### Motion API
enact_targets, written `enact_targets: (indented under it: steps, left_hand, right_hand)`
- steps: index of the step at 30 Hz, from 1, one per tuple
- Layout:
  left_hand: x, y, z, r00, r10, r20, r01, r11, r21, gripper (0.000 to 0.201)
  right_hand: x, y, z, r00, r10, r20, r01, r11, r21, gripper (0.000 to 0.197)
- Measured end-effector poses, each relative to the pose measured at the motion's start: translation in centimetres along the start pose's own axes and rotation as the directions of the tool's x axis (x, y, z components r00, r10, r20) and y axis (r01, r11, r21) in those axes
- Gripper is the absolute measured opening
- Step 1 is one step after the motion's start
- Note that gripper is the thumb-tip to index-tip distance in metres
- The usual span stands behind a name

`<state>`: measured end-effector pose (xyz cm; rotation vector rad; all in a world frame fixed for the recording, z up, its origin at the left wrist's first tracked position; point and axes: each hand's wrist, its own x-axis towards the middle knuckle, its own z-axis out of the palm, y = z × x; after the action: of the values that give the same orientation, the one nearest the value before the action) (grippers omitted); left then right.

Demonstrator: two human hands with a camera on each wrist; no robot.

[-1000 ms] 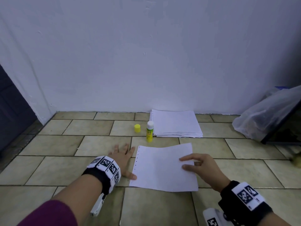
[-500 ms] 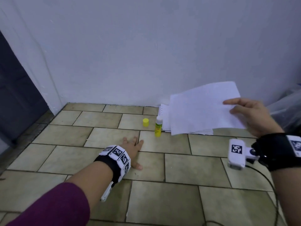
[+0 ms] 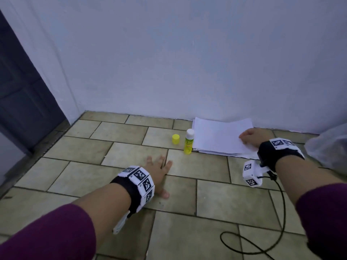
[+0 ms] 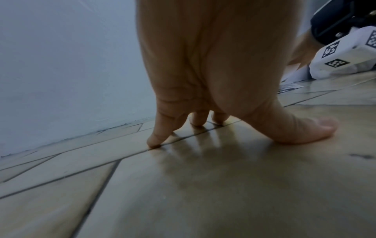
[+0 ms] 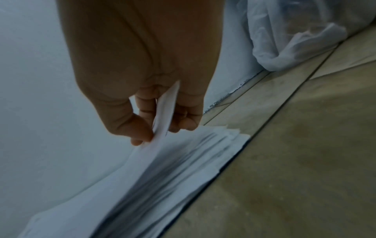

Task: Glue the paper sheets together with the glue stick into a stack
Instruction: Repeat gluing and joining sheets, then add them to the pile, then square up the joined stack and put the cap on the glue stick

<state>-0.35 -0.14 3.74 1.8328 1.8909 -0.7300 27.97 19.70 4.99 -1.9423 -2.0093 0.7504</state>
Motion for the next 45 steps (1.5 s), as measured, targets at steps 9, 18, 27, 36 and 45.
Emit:
enact_targets:
  steps: [9, 18, 27, 36, 45]
  left_hand:
    - [1.2, -0.3, 0.8, 1.0, -0.015, 0.012, 0.015, 1.0, -0.025, 0.113]
    - [1.6, -0.5, 1.0, 1.0, -0.006, 0.026, 0.007, 0.999, -0.033, 0.114]
    - [1.5, -0.2, 0.8, 0.999, -0.025, 0.048, 0.026, 0.999, -0.02, 0.116]
    - [1.5, -0.1, 0.5, 0.997, -0.034, 0.067, 0.034, 0.999, -0.013, 0.116]
    - [1.5, -0.2, 0.6, 0.997, -0.026, 0.068, 0.027, 0.999, -0.019, 0.116]
  right_hand:
    - [1.2, 0.0, 0.3, 0.999, 0.039, 0.008, -0.037, 0.983, -0.181, 0.019]
    - [3.0, 0.3, 1.2, 0.997, 0.041, 0.067, -0.022, 0.962, -0.271, 0.015]
    - [3.0, 0.5, 0.1, 0.991, 0.057, 0.124, -0.052, 0.998, -0.046, 0.032]
    - [3.7, 0.4, 1.0, 0.994, 0.074, 0.085, -0.075, 0.997, 0.007, 0.047]
    - [3.6, -0.1, 0.7, 0.992, 0.082, 0.1, -0.087, 0.995, 0.056, 0.054]
